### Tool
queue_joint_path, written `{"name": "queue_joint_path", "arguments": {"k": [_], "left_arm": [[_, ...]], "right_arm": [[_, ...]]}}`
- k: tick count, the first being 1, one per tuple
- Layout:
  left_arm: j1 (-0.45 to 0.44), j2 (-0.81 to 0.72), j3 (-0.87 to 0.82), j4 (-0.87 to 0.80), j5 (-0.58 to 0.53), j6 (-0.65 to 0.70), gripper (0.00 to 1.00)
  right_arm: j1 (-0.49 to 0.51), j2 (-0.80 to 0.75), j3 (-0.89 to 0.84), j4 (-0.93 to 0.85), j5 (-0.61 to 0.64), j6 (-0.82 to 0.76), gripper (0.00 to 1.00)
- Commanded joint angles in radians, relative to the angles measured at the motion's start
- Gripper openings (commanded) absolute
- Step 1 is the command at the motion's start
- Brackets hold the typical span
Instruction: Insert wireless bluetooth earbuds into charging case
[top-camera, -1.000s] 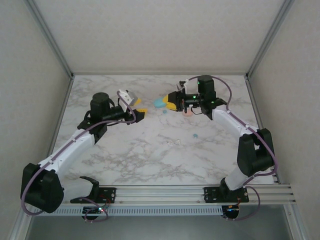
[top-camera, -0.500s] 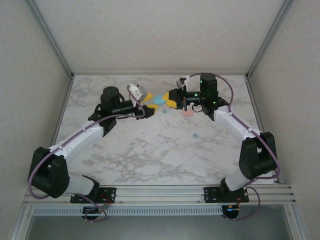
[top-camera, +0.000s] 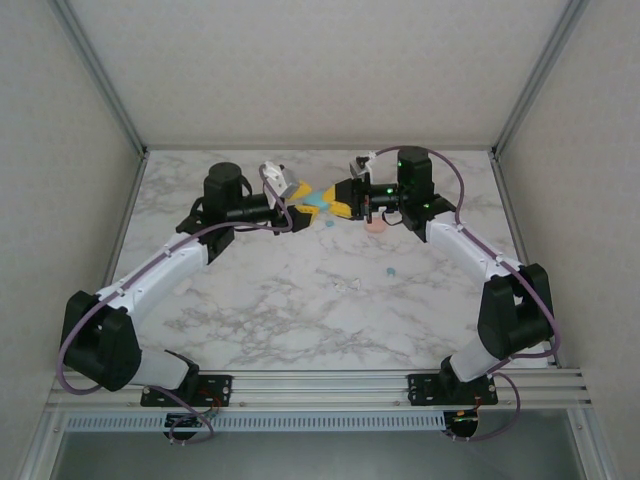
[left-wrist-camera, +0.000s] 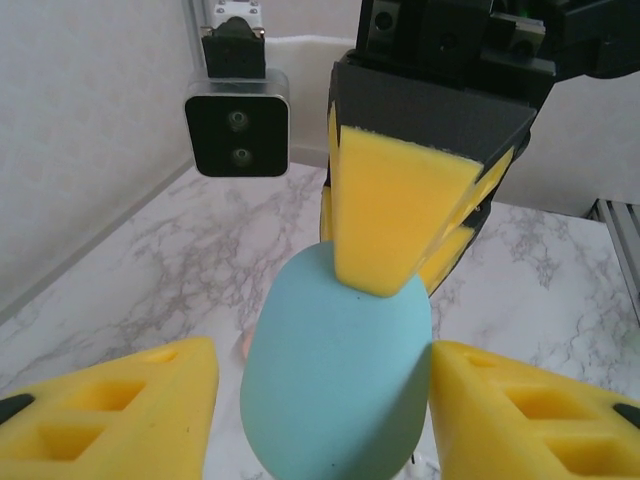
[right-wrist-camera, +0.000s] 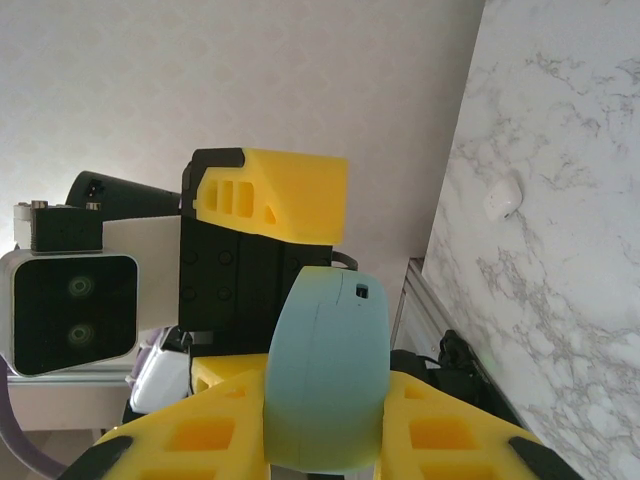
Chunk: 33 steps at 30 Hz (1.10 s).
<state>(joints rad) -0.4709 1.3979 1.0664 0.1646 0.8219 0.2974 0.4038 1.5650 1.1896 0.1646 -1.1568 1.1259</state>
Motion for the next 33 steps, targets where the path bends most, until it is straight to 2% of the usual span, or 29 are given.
{"name": "queue_joint_path", "arguments": {"k": [1,5,10,13,16,18,21,25,30,33], "left_arm": [[-0.011,0.018,0.039,-0.066,0.019,0.046,0.54],[-0.011,0.024,0.05,-0.103,0.016,0.067,0.52],[-0.011,0.017,0.049,-0.099,0.007,0.069,0.39],[-0.011,0.013,0.056,-0.121,0.002,0.08,0.28],[-0.015,0.011,0.084,-0.209,-0.018,0.135,0.2],[-0.025,0.015,0.115,-0.306,-0.034,0.191,0.19],[-0.032,0.022,0.15,-0.389,-0.041,0.233,0.19],[-0.05,0.036,0.191,-0.465,-0.062,0.278,0.2],[-0.064,0.05,0.213,-0.482,-0.079,0.287,0.21],[-0.07,0.057,0.223,-0.498,-0.086,0.3,0.22]], "right_arm": [[0.014,-0.011,0.036,0.004,-0.05,-0.018,0.21],[0.015,-0.013,0.038,0.006,-0.048,-0.02,0.21],[0.016,-0.013,0.046,-0.046,-0.035,-0.058,0.21],[0.016,-0.008,0.063,-0.142,-0.016,-0.13,0.24],[0.016,-0.007,0.117,-0.359,0.041,-0.292,0.33],[0.017,0.002,0.166,-0.51,0.082,-0.413,0.43],[0.018,0.016,0.202,-0.605,0.086,-0.484,0.5],[0.024,0.04,0.239,-0.679,0.094,-0.535,0.52],[0.041,0.06,0.267,-0.723,0.099,-0.562,0.52],[0.045,0.066,0.27,-0.736,0.104,-0.568,0.46]]}}
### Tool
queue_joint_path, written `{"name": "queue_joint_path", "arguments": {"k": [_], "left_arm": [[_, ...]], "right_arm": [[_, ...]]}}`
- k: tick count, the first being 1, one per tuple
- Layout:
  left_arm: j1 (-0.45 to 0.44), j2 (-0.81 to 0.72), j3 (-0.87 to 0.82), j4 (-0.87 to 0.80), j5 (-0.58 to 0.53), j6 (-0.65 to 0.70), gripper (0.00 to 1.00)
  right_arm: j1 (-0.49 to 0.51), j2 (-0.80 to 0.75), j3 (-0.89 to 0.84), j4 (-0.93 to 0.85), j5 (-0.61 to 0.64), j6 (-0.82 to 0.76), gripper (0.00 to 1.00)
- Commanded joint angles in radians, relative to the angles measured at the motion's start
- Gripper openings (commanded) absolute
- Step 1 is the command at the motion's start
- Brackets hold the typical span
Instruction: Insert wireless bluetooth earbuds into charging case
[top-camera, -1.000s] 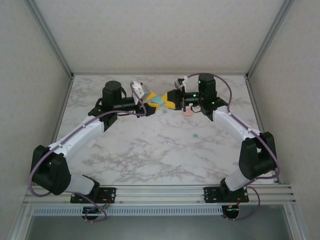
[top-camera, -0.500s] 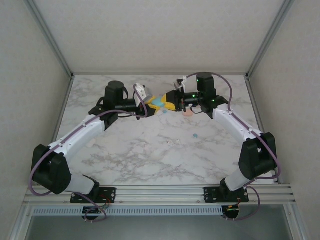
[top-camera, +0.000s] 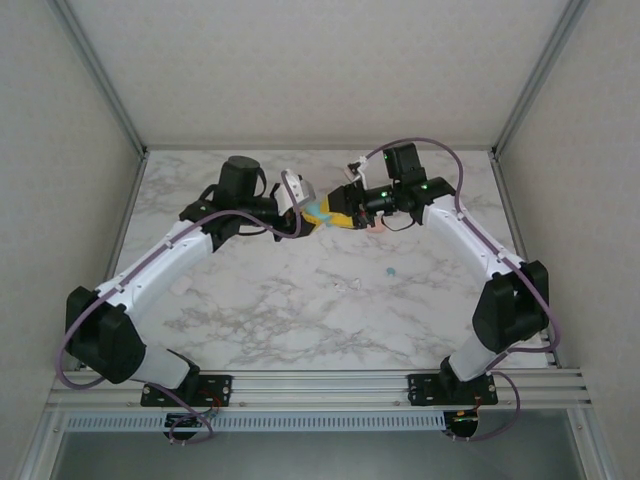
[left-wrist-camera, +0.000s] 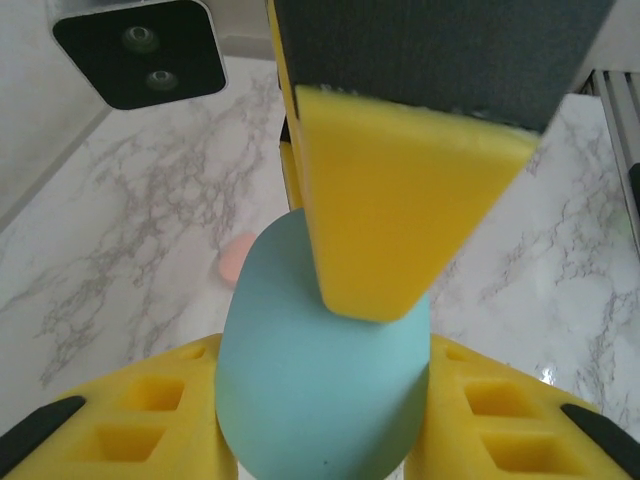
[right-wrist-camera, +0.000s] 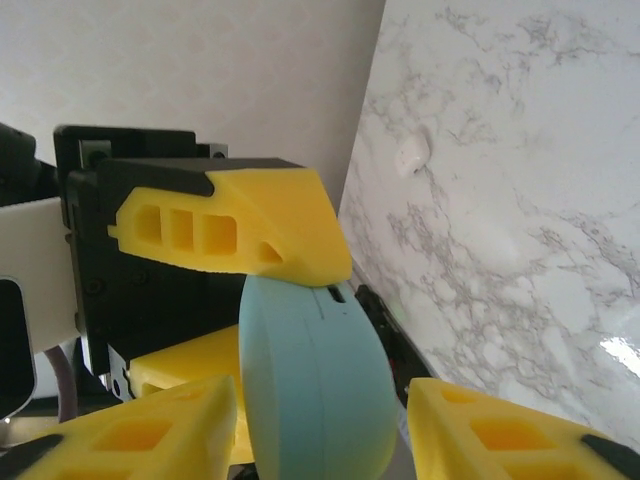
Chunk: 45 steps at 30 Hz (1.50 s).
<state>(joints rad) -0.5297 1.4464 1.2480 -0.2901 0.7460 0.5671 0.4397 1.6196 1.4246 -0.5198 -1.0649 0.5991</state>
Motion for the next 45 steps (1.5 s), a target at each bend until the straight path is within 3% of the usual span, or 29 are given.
{"name": "queue_joint_path", "arguments": {"k": [1,9,14,19,26,31,39,45], "left_arm": [[-0.012,0.009,0.044,-0.047,-0.013,0.032,0.22],[-0.016,0.007,0.05,-0.06,-0.014,0.045,0.26],[-0.009,-0.028,-0.012,0.037,-0.016,0.006,0.41],[0.044,-0.068,-0.126,0.244,0.049,-0.116,0.49],[0.099,-0.08,-0.24,0.529,0.123,-0.296,0.52],[0.099,-0.059,-0.241,0.602,0.145,-0.348,0.53],[0.09,-0.016,-0.209,0.673,0.165,-0.391,0.54],[0.064,0.009,-0.154,0.567,0.159,-0.317,0.53]], "right_arm": [[0.008,0.012,0.034,-0.05,0.009,-0.039,0.44],[0.01,0.013,0.027,-0.037,0.01,-0.038,0.3],[-0.002,-0.001,-0.027,0.104,-0.031,0.057,0.17],[-0.035,-0.034,-0.12,0.365,-0.107,0.245,0.15],[-0.072,-0.059,-0.206,0.661,-0.167,0.475,0.15],[-0.074,-0.058,-0.22,0.773,-0.179,0.567,0.16],[-0.073,-0.063,-0.211,0.787,-0.194,0.59,0.17],[-0.066,-0.06,-0.201,0.779,-0.194,0.59,0.18]]}}
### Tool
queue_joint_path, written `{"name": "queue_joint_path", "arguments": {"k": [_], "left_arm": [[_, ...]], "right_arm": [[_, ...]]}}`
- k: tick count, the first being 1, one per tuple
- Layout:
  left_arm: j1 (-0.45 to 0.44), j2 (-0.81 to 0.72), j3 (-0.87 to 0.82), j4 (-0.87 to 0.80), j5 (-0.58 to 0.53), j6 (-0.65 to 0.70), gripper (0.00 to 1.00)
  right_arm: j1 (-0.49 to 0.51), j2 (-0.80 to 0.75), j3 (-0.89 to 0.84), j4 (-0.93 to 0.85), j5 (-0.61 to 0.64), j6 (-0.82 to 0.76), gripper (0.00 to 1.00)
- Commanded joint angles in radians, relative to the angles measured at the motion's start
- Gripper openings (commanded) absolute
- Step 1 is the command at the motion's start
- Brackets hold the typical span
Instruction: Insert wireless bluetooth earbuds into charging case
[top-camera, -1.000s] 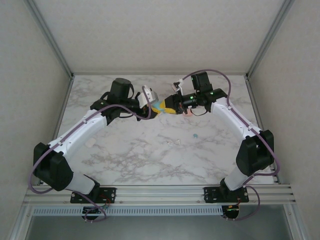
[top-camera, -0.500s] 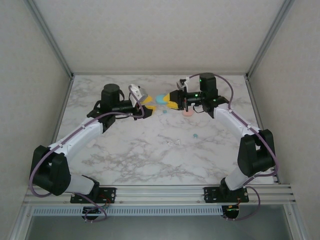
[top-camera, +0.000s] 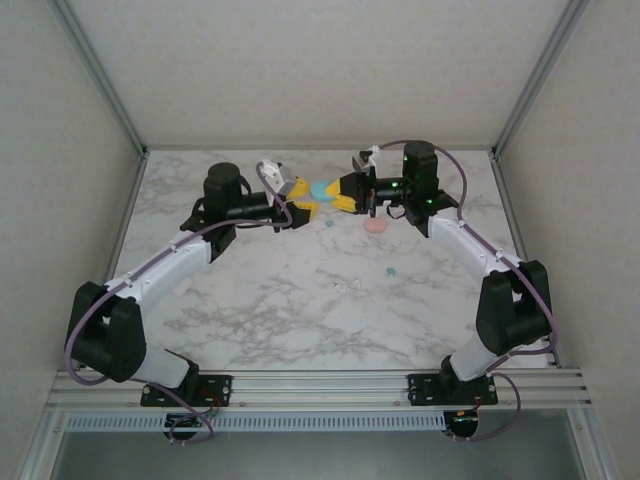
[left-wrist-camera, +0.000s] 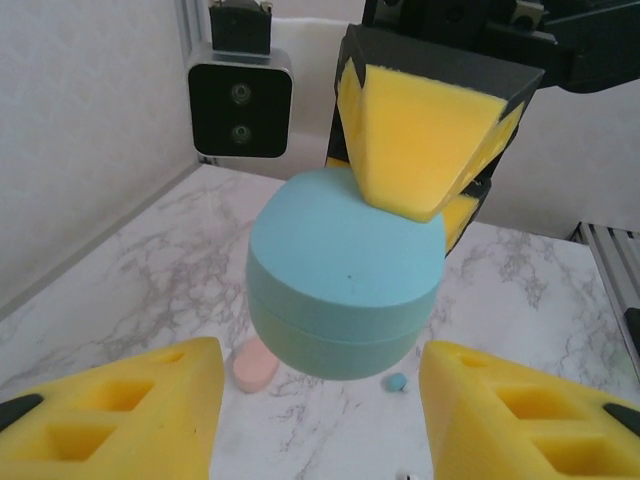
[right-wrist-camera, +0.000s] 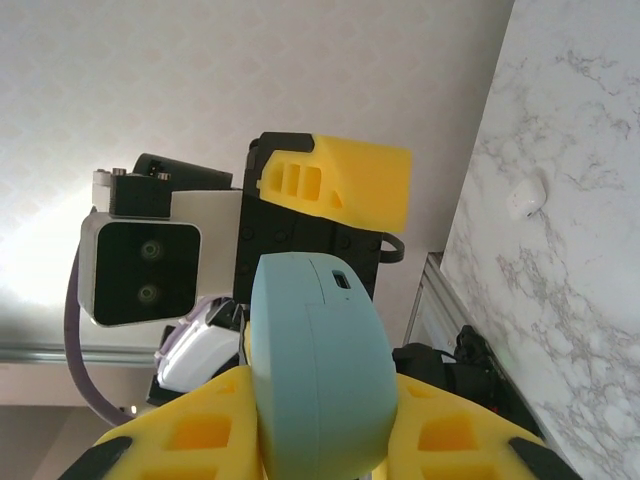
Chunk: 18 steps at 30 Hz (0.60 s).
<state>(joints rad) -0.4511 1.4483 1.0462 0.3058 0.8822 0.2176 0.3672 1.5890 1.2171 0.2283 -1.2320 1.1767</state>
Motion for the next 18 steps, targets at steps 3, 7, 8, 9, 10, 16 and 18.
{"name": "queue_joint_path", "arguments": {"k": [3,7,8,9,10,16,18], "left_arm": [[-0.019,0.01,0.049,0.013,0.023,0.011,0.53],[-0.02,0.012,0.057,0.008,0.024,0.014,0.5],[-0.019,0.014,0.057,0.005,0.027,0.016,0.49],[-0.02,0.015,0.057,0.002,0.03,0.016,0.48],[-0.02,0.015,0.057,0.0,0.032,0.016,0.48],[-0.027,0.02,0.06,-0.006,0.032,0.02,0.48],[-0.031,0.024,0.06,-0.007,0.032,0.02,0.48]], "right_arm": [[0.01,-0.025,0.005,0.032,-0.027,0.012,0.18],[0.012,-0.021,0.005,0.036,-0.031,0.012,0.18],[0.011,-0.021,0.005,0.036,-0.032,0.012,0.18],[0.011,-0.021,0.005,0.038,-0.032,0.014,0.18],[0.01,-0.021,0.007,0.04,-0.031,0.016,0.18],[0.015,-0.023,0.009,0.051,-0.032,0.024,0.18],[0.016,-0.022,0.01,0.051,-0.031,0.028,0.18]]}}
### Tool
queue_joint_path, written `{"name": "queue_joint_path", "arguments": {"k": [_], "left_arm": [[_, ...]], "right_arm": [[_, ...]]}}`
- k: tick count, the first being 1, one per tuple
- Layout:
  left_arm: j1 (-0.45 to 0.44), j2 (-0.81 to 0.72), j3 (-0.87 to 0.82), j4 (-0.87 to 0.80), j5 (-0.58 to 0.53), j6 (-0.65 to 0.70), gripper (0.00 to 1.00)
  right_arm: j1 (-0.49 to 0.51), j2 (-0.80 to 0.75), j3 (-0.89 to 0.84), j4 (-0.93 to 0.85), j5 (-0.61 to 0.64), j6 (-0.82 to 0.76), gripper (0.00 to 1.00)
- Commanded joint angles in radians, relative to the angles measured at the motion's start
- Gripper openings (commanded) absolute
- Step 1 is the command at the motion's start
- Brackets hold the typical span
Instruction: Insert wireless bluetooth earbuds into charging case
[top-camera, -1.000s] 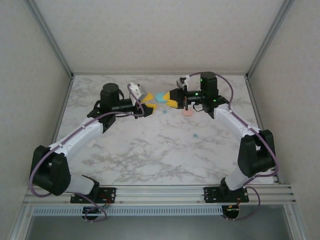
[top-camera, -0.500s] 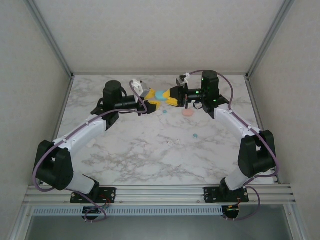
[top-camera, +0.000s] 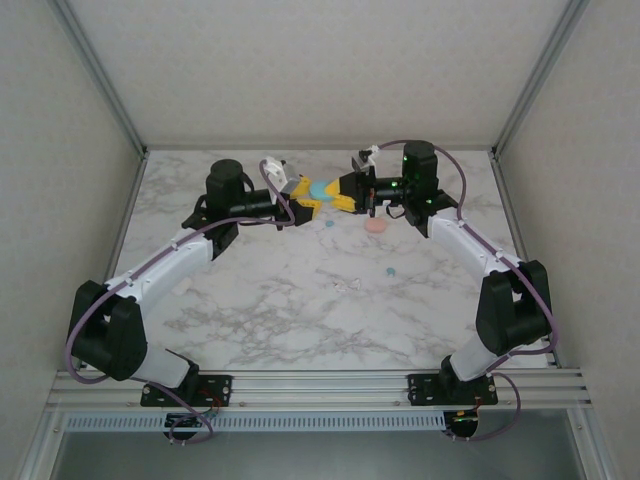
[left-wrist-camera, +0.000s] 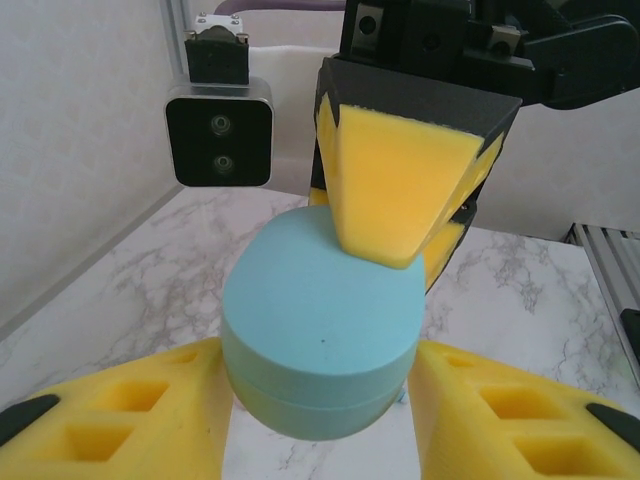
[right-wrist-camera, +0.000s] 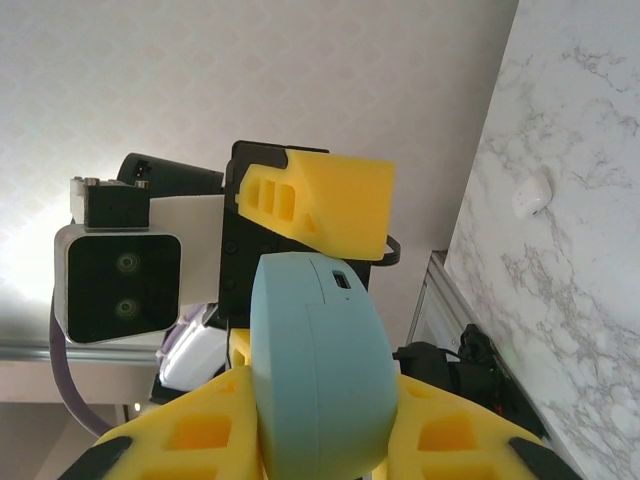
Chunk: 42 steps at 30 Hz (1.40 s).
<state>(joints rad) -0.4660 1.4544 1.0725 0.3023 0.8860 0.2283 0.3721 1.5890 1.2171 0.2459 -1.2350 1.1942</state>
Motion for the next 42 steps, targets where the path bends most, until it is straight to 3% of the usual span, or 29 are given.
{"name": "queue_joint_path", "arguments": {"k": [1,11,42], "left_arm": [[-0.017,0.019,0.036,-0.007,0.029,0.011,0.48],[-0.026,0.021,0.041,-0.006,0.033,0.01,0.45],[-0.026,-0.005,0.017,0.038,0.028,-0.01,0.49]], "right_arm": [[0.01,-0.021,0.01,0.033,-0.026,0.009,0.18],[0.014,-0.018,0.002,0.031,-0.02,0.007,0.19],[0.013,-0.017,0.0,0.039,-0.018,0.01,0.19]]}}
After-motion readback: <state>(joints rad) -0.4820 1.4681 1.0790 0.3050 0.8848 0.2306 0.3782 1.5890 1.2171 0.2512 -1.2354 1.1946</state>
